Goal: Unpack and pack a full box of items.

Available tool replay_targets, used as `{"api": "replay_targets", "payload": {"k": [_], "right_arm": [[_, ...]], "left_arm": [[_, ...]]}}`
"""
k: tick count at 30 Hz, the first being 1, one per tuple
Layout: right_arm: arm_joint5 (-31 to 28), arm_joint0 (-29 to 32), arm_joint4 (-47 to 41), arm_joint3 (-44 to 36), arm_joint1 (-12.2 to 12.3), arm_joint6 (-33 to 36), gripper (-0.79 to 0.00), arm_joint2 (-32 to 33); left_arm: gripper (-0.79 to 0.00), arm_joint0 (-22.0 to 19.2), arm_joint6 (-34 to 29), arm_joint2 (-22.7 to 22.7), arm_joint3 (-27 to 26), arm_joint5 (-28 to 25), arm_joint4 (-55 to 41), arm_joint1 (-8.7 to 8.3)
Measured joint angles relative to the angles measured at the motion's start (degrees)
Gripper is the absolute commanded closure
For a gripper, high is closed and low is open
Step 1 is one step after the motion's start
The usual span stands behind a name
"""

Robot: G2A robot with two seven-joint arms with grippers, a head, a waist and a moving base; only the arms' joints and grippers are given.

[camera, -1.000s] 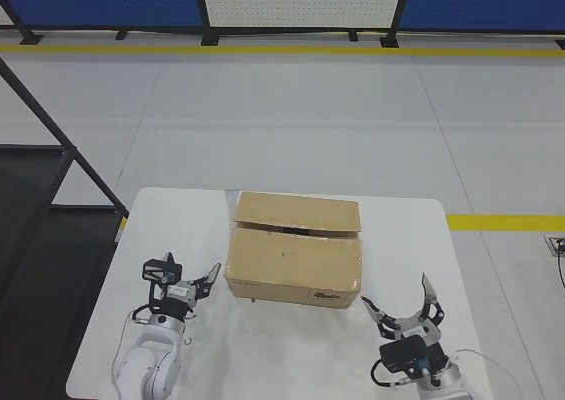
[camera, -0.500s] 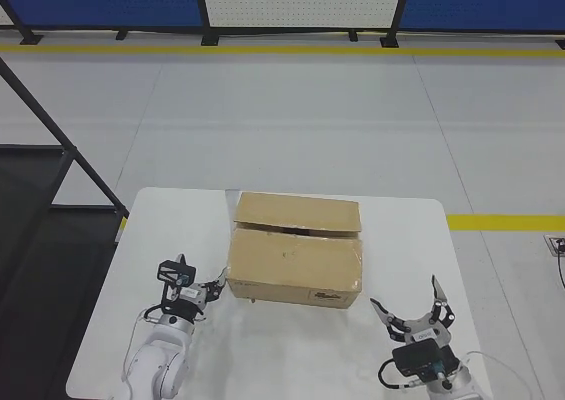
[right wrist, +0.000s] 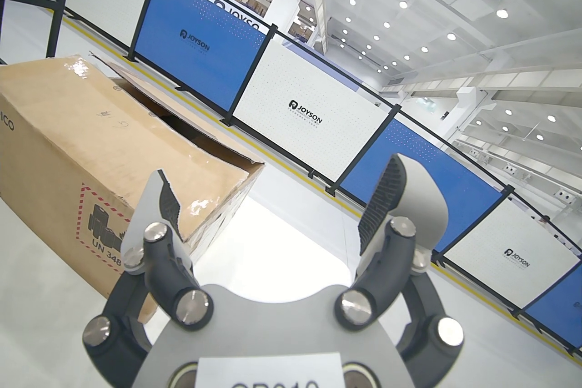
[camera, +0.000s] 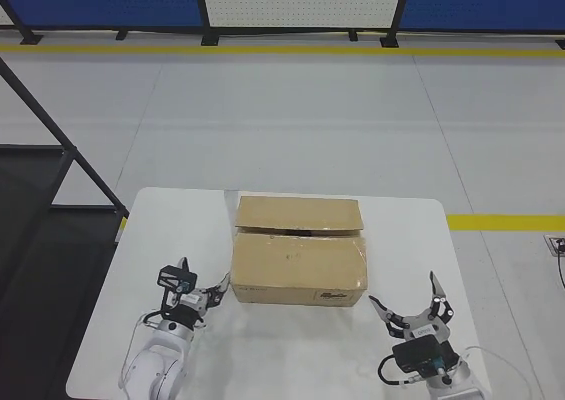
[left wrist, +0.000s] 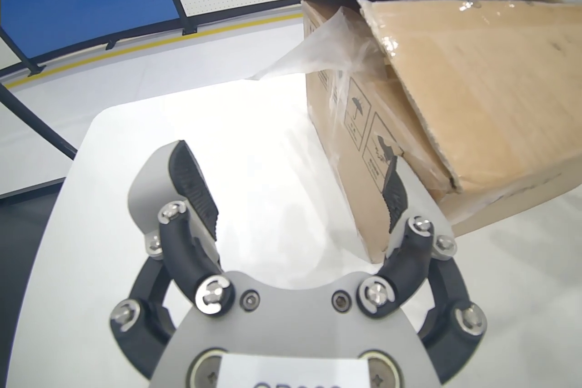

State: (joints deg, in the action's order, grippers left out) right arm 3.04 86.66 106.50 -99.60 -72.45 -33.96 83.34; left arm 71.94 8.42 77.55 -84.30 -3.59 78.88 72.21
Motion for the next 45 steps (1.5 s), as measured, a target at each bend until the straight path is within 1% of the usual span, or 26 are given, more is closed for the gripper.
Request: {"api": "replay_targets", "payload": {"k": [3,8,14,22,26,27,29,30,32,34,35,40,45], "right_arm": [[-0.3,-0.1,-0.1,0.0,0.1,-0.2,-0.785,0.1],[-0.6,0.0,-0.1,-0.8,0.1,-0.5,-0.785,0.2],[-0.4,0.6,0.5,-2.2,0.2,-0.5,-0.785,0.3],[0.7,3.7,2.0,-5.2,0.5,-1.3,-0.785,1.6],[0.9,4.1,1.8,-5.9,0.5,-1.1,-0.785,1.9],[0.9,4.1,1.8,-5.9,0.5,-1.0,-0.785,1.9],[0.9,4.1,2.1,-6.1,0.6,-0.7,-0.785,1.8],[0.9,4.2,2.2,-6.2,0.6,-0.6,-0.785,1.7],[1.2,4.5,2.4,-6.5,0.6,-0.5,-0.785,1.8],[1.6,4.9,2.3,-7.0,0.6,-0.6,-0.785,2.0],[1.9,5.2,2.3,-7.2,0.6,-0.7,-0.785,2.2],[3.1,7.4,2.3,-8.9,0.7,-1.1,-0.785,3.3],[4.0,9.4,2.2,-10.3,0.8,-1.3,-0.785,4.3]], "left_arm": [[-0.785,-0.3,-0.6,1.0,-0.1,2.2,-1.9,0.16],[-0.785,-2.6,-3.7,1.1,1.1,7.3,-2.3,0.59],[-0.785,-6.3,-5.2,0.7,4.3,9.0,-3.2,1.05],[-0.785,-6.3,-5.3,0.6,4.3,9.0,-3.2,1.05],[-0.785,-6.3,-4.9,0.5,4.4,9.2,-2.8,1.03],[-0.785,-6.3,-4.4,0.2,4.6,9.9,-1.6,1.02],[-0.785,-7.0,-2.1,-1.2,5.6,14.1,4.1,1.2],[-0.785,-7.6,-0.4,-2.3,6.6,17.4,7.7,1.43],[-0.785,-8.9,2.2,-4.3,9.0,22.2,12.3,1.9],[-0.785,-11.1,4.4,-6.6,12.8,25.9,16.4,2.45],[-0.785,-12.2,5.2,-7.4,14.7,27.0,17.5,2.7],[-0.785,-18.3,8.3,-10.4,24.5,30.7,19.1,4.14],[-0.785,-22.1,11.3,-11.2,30.7,30.5,17.7,5.1]]}}
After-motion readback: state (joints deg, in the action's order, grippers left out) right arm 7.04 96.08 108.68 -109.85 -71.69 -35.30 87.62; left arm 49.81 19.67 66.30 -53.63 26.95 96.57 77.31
